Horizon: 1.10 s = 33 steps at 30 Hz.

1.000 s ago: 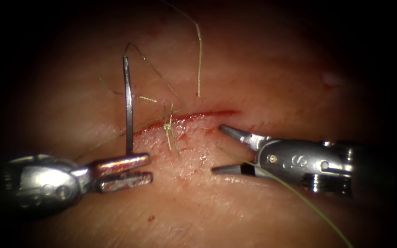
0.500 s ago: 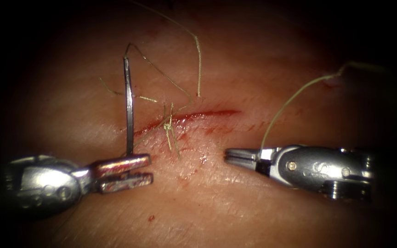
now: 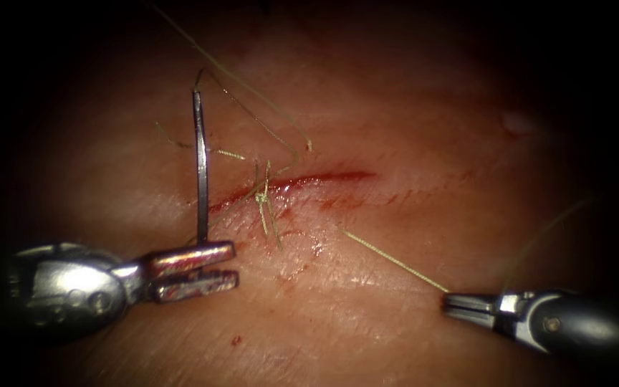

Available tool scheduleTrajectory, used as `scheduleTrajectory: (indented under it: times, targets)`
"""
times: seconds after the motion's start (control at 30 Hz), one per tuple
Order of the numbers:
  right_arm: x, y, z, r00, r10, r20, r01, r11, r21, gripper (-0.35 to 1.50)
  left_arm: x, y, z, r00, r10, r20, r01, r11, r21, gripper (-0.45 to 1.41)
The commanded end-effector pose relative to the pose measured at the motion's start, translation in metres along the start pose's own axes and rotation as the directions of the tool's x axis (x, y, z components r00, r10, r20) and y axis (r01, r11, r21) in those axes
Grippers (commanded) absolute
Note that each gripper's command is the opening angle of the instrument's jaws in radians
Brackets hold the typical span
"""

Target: Wound Closure

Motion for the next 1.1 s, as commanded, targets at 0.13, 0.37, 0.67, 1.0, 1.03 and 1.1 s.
scheduleTrajectory:
  times: [0.13,0.37,0.67,1.0,1.03,1.1]
  targets:
    - [-0.0003,-0.0005,0.0001,1.000,0.003,0.000,-0.003,1.000,0.003,-0.35,-0.0005,-0.0001,0.0005,1.000,0.002,-0.002,-0.002,1.000,0.000,-0.45]
    - [-0.0005,-0.0017,-0.0012,1.000,0.003,0.003,-0.003,1.000,0.010,-0.35,-0.0005,-0.0001,0.0005,1.000,0.002,-0.002,-0.002,1.000,0.000,-0.45]
    - [-0.0008,-0.0028,-0.0031,1.000,0.003,0.006,-0.003,1.000,0.018,-0.35,-0.0005,-0.0001,0.0005,1.000,0.002,-0.002,-0.002,1.000,0.000,-0.45]
    - [-0.0008,-0.0039,-0.0039,1.000,0.003,0.017,-0.004,1.000,0.027,-0.35,-0.0006,-0.0001,0.0006,1.000,0.002,-0.001,-0.002,1.000,0.001,-0.45]
    - [-0.0009,-0.0041,-0.0042,1.000,0.002,0.017,-0.003,1.000,0.029,-0.35,-0.0006,-0.0001,0.0006,1.000,0.002,-0.001,-0.002,1.000,0.001,-0.45]
    - [-0.0010,-0.0043,-0.0046,1.000,0.001,0.018,-0.001,0.999,0.032,-0.35,-0.0006,-0.0001,0.0006,1.000,0.002,-0.002,-0.002,1.000,0.001,-0.45]
